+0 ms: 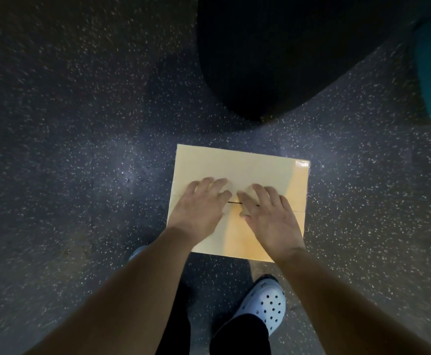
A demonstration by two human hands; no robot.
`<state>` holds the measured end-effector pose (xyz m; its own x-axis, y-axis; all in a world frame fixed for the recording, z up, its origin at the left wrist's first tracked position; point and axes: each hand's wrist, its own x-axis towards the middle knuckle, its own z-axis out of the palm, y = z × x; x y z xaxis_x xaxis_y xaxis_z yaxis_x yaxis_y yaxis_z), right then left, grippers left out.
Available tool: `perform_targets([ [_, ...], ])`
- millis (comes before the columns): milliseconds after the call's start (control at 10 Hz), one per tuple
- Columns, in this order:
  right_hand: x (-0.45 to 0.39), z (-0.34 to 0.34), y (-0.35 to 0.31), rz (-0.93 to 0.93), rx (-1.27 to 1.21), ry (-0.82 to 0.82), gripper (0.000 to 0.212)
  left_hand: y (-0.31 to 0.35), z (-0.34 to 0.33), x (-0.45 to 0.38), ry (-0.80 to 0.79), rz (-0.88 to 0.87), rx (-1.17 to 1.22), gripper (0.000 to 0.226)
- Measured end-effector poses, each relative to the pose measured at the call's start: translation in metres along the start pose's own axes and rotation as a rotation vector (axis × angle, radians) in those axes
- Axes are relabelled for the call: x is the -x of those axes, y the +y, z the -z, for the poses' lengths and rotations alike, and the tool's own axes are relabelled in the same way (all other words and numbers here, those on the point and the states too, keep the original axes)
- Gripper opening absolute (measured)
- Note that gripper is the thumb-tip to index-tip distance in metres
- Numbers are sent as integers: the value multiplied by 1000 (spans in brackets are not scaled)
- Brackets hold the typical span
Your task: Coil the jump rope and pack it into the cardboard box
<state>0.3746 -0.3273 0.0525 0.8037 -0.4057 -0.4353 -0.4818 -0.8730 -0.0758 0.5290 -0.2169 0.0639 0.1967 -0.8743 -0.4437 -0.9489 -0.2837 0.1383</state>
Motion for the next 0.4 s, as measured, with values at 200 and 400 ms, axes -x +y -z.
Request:
perform_targets([
  [200, 6, 12, -3, -48, -98, 101, 31, -1, 17, 3, 44, 12, 106, 44],
  [400, 17, 39, -6, -90, -163, 252, 30, 2, 41, 14, 118, -14, 165, 37],
])
